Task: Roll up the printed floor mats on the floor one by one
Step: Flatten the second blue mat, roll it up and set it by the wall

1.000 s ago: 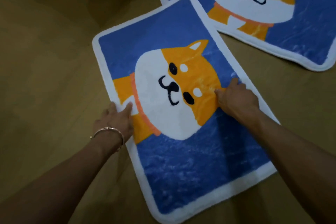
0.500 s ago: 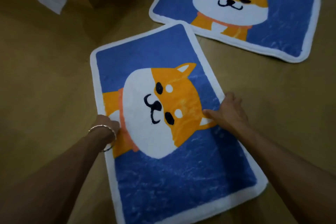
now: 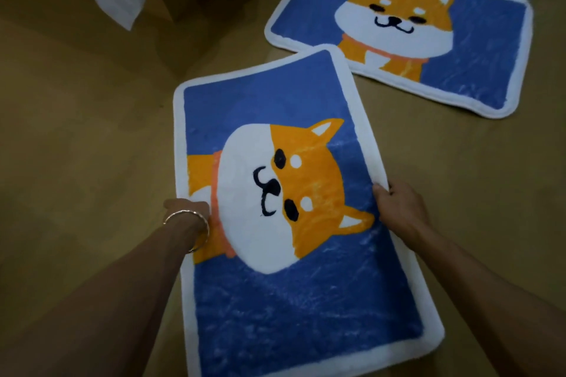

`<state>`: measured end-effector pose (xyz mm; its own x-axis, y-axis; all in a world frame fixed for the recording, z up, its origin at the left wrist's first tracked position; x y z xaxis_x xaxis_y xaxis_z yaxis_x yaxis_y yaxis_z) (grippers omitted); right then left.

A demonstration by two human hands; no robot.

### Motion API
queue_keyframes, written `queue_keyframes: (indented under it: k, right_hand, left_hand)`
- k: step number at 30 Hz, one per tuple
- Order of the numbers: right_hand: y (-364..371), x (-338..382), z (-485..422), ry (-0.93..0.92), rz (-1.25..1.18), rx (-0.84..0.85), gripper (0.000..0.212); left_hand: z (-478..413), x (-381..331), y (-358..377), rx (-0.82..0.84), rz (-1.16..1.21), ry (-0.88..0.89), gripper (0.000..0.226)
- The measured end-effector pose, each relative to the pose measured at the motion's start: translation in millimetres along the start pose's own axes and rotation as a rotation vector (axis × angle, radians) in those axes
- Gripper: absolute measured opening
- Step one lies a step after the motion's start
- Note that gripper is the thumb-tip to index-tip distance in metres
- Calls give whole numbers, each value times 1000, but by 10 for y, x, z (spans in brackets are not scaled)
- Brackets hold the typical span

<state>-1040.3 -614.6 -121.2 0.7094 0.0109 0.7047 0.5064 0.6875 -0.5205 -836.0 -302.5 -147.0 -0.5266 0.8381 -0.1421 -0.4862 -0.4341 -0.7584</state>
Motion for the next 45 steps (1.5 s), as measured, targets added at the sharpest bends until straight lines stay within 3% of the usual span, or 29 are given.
queue_keyframes:
  k: [4, 6, 9, 12, 15, 17, 19, 22, 26, 28, 30, 33, 37, 42, 45]
  right_hand:
    - [-279, -52, 58, -94, -53, -188, 22]
    - [-419, -91, 30, -100, -47, -226, 21]
    - [-569, -69, 9, -104, -51, -270, 24]
    - [-576, -44, -7, -68, -160, -288, 26]
    - [-540, -80, -41, 8, -199, -285, 19]
    - [-517, -110, -40, 43, -80, -252, 28]
    - [-434, -109, -13, -1, 40, -150, 46]
    - [-185, -30, 153, -156, 339, 29, 49]
    - [318, 52, 621, -493, 748, 392, 44]
    - [534, -87, 932, -598, 855, 610, 46]
    - [672, -294, 1253, -720, 946, 748, 46]
    - [743, -541, 1459, -789, 1022, 757, 46]
    - [709, -496, 1383, -891, 985, 683, 32]
    - [644, -364, 1320, -809, 921, 719, 20]
    - [569, -210, 1234, -618, 796, 679, 21]
  left_hand:
    - [94, -122, 66, 141, 179, 60, 25]
    - [155, -251, 90, 154, 138, 141, 28]
    - [333, -630, 7, -75, 77, 392, 23]
    - [605, -1011, -29, -191, 135, 589, 10]
    - [721, -1215, 50, -142, 162, 648, 18]
    - [709, -1225, 146, -50, 149, 661, 24]
    - [662, -1160, 236, 5, 32, 693, 29]
    - [659, -1011, 307, 12, -329, 830, 33]
    - [1048, -727, 443, -24, -967, 1277, 40]
    - [1292, -448, 576, 84, -1195, 1508, 42]
    - [1443, -140, 694, 203, -1342, 1616, 47]
    - [1508, 155, 849, 290, -1459, 1654, 49]
    - [1551, 122, 890, 289, -1435, 1652, 57]
    - [1643, 70, 780, 309, -1434, 1644, 60]
    - [1672, 99, 745, 298, -1402, 1584, 39]
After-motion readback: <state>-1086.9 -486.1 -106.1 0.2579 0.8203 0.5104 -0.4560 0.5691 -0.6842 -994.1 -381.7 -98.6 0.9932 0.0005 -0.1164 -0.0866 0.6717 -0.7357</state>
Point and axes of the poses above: each hand's wrist, its own z-axis away from the middle knuckle, its own y-axis out of the palm, x = y × z, the point moved 4 cm from there along -z, towards the middle knuckle, and after that the axes turned 11 degrees about -z, right-handed, at the moved point
